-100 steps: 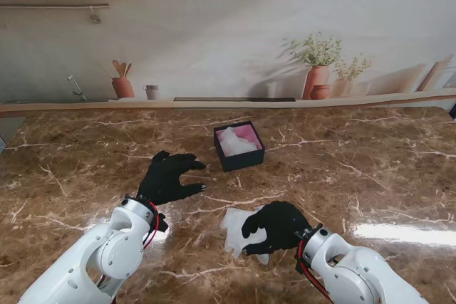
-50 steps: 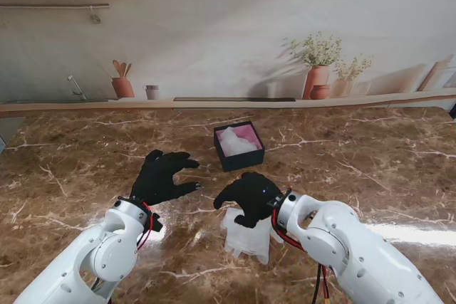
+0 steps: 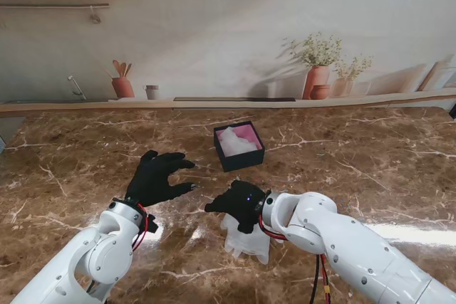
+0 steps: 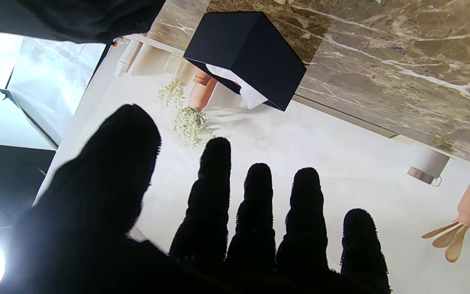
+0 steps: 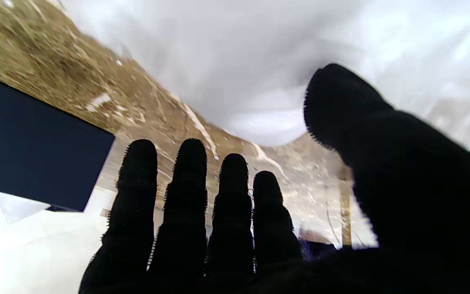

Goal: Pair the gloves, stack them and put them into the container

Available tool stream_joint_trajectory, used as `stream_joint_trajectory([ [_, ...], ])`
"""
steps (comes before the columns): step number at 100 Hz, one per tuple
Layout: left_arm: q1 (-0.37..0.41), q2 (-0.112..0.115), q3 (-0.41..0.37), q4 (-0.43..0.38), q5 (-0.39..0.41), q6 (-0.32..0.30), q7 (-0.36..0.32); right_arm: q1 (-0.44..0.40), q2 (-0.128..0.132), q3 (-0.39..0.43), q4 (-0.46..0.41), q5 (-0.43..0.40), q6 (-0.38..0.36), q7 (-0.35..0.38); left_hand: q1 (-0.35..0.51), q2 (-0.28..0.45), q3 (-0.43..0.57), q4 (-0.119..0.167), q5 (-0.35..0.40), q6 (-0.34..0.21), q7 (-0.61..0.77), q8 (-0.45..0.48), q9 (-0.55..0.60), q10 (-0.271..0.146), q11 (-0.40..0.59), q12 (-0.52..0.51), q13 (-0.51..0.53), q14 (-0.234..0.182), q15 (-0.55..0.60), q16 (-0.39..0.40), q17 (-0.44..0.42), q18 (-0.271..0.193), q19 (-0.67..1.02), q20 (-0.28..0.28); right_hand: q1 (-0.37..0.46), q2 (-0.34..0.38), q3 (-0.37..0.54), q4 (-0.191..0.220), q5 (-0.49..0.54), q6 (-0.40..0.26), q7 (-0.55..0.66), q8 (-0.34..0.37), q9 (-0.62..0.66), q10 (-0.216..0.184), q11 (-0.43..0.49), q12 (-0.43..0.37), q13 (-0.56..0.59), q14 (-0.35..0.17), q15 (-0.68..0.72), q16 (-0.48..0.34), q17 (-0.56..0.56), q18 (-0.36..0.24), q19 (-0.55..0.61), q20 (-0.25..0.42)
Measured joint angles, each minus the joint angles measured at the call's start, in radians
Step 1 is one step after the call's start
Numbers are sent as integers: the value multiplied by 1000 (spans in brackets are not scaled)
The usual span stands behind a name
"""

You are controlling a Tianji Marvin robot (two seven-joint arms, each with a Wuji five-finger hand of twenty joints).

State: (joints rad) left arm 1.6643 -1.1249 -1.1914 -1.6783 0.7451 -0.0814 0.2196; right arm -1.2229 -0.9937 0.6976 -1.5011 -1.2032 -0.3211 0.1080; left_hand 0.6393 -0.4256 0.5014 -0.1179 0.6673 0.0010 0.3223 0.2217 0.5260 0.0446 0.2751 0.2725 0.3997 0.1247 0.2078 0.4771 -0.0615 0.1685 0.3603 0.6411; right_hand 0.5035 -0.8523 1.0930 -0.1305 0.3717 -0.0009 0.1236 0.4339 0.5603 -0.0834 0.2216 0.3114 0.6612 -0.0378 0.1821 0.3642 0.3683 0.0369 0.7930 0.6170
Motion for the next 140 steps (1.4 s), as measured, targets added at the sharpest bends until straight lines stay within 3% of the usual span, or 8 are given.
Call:
stream_joint_trajectory([
  [31, 1, 1, -1, -1, 0, 0, -6, 11, 6, -51, 100, -64, 94, -192, 0, 0, 0, 0, 0, 0, 0, 0, 0, 0, 0, 0, 0, 0, 0, 0, -1, 0, 0, 0, -41, -134, 53, -14, 184, -54, 174, 128, 277, -100, 415, 473, 114, -14, 243, 199, 73, 8, 55, 31],
  [48, -4, 2, 6, 0, 0, 0, -7, 28, 2, -64, 133, -46, 98, -245, 0, 0, 0, 0, 0, 0, 0, 0, 0, -1, 0, 0, 0, 0, 0, 0, -1, 1, 0, 1, 6, -196, 56, -178, 502, -311, 579, 327, 487, -135, 500, 763, 171, -43, 477, 367, 122, 24, 156, 31],
  [53, -6, 2, 7, 1, 0, 0, -8, 28, 2, -61, 137, -39, 90, -237, 0, 0, 0, 0, 0, 0, 0, 0, 0, -1, 0, 0, 0, 0, 0, 0, -1, 1, -1, 1, 2, -190, 81, -190, 571, -381, 675, 311, 455, -137, 455, 761, 155, -46, 477, 367, 124, 23, 182, 43],
  [63, -7, 2, 8, 1, -3, 0, -13, 19, -1, -38, 140, -26, 66, -228, 0, 0, 0, 0, 0, 0, 0, 0, 0, -2, 0, 0, 0, 0, 0, 0, -5, 1, -1, 1, 16, -180, 74, -188, 601, -417, 714, 352, 276, -76, 203, 408, 135, -53, 339, 268, 145, 20, 235, 69],
  [77, -8, 3, 8, 0, -5, 0, -18, 2, -5, -12, 151, 20, 49, -243, 0, 19, 0, 0, 0, -1, 0, 0, 0, -6, 0, 0, 0, 0, 0, 0, -7, 1, -1, 1, 57, -194, 51, -188, 640, -416, 715, 529, 374, -50, 135, 186, 319, -17, 214, 116, 296, 23, 309, 67],
  [92, -10, 3, 10, 0, -5, 0, -20, -14, -25, 9, 209, 63, 38, -357, 0, 19, -14, 0, 0, -2, 0, 0, 0, -8, 0, 0, 0, 0, 0, 0, -9, 1, -1, 1, 120, -221, 51, -195, 700, -412, 749, 630, 674, -74, 271, 393, 536, -10, 437, 255, 450, 23, 479, 55],
  [110, -15, 3, 14, 3, -7, -1, -20, -89, -56, 126, 220, 142, 37, -401, 0, 19, -14, 0, 0, -2, 0, 0, 0, -8, 0, 0, 0, 0, 0, 0, -9, 1, -10, 1, 121, -214, 51, -195, 709, -411, 754, 668, 677, -76, 320, 488, 545, -10, 515, 317, 448, 35, 502, 47],
  [140, -18, 3, 17, 8, -10, -7, -21, -174, -87, 216, 252, 111, 114, -697, 0, 20, -14, 0, 0, -2, 0, 0, 0, -8, 0, 0, 0, 0, 0, 0, -9, 1, -12, 1, 121, -197, 52, -195, 708, -411, 754, 709, 649, -80, 348, 559, 479, -10, 556, 377, 354, 42, 500, 47],
])
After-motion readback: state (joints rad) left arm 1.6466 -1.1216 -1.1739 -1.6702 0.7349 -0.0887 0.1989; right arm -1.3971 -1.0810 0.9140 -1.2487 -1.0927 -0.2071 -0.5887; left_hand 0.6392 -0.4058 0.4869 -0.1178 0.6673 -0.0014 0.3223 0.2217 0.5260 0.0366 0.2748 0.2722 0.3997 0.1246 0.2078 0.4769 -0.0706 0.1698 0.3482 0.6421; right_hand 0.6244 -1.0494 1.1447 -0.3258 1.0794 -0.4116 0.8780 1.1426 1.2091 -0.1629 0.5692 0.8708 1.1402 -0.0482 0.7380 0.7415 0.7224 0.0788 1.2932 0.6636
